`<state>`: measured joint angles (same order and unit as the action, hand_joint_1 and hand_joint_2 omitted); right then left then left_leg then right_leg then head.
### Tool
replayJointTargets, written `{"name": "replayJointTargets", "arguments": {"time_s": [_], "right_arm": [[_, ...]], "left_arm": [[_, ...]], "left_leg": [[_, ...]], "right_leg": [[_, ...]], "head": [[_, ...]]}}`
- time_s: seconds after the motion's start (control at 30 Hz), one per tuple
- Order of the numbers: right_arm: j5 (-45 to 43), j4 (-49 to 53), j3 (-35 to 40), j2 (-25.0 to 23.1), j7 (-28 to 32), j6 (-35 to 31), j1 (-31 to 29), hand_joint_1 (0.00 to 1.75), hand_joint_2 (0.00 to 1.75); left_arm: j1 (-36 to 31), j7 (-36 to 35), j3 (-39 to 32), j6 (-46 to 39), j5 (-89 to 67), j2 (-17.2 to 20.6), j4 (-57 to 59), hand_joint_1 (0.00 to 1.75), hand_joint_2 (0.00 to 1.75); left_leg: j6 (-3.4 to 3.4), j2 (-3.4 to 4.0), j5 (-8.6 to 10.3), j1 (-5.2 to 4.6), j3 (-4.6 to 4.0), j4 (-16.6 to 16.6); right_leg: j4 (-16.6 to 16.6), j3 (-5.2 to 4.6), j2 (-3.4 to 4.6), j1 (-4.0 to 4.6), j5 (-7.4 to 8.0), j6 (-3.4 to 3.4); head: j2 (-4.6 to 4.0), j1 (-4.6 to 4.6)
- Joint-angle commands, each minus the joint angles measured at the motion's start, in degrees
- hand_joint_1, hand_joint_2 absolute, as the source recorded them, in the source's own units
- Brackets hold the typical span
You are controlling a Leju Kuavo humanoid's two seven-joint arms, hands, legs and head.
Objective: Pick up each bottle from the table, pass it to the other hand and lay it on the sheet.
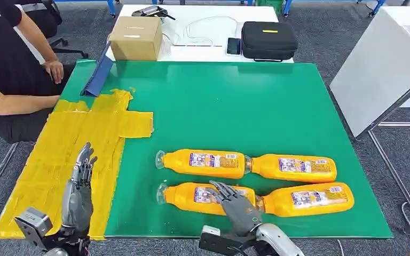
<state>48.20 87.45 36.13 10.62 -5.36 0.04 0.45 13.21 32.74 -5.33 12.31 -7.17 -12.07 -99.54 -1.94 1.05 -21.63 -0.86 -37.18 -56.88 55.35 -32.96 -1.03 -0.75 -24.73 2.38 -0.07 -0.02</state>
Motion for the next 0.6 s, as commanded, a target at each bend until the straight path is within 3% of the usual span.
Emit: {"name": "replayJointTargets", "arguments": {"time_s": [0.03,0.13,0.6], "right_arm": [[4.5,3.3,1.2,3.6,-3.6,-0.7,2.0,0.0,1.75],[11.4,5.4,0.5,3.3,-7.1,-2.7,2.9,0.0,1.75],[15.6,4.9,-0.8,2.3,-8.8,-0.3,2.3,0.0,1.75]], "left_arm": [[1.1,-0.5,-3.1,0.5,-0.2,-0.9,0.8,0.0,0.0],[2.3,-0.6,-4.8,0.9,-0.5,-2.2,-0.5,0.0,0.0],[3.2,-0.6,-7.8,3.9,-1.0,-4.3,-1.4,0.0,0.0]], "left_leg": [[0.2,-0.08,-0.15,0.08,0.27,0.0],[0.2,-0.02,-0.16,0.09,0.24,-0.1],[0.22,0.04,-0.19,0.09,0.28,-0.1]], "right_leg": [[0.0,0.26,0.09,0.05,-0.11,-0.12],[0.0,0.19,0.12,0.06,-0.09,-0.1],[0.0,0.22,0.2,0.05,-0.09,-0.11]], "head": [[0.0,-0.02],[0.0,-0.02],[0.0,0.0]]}}
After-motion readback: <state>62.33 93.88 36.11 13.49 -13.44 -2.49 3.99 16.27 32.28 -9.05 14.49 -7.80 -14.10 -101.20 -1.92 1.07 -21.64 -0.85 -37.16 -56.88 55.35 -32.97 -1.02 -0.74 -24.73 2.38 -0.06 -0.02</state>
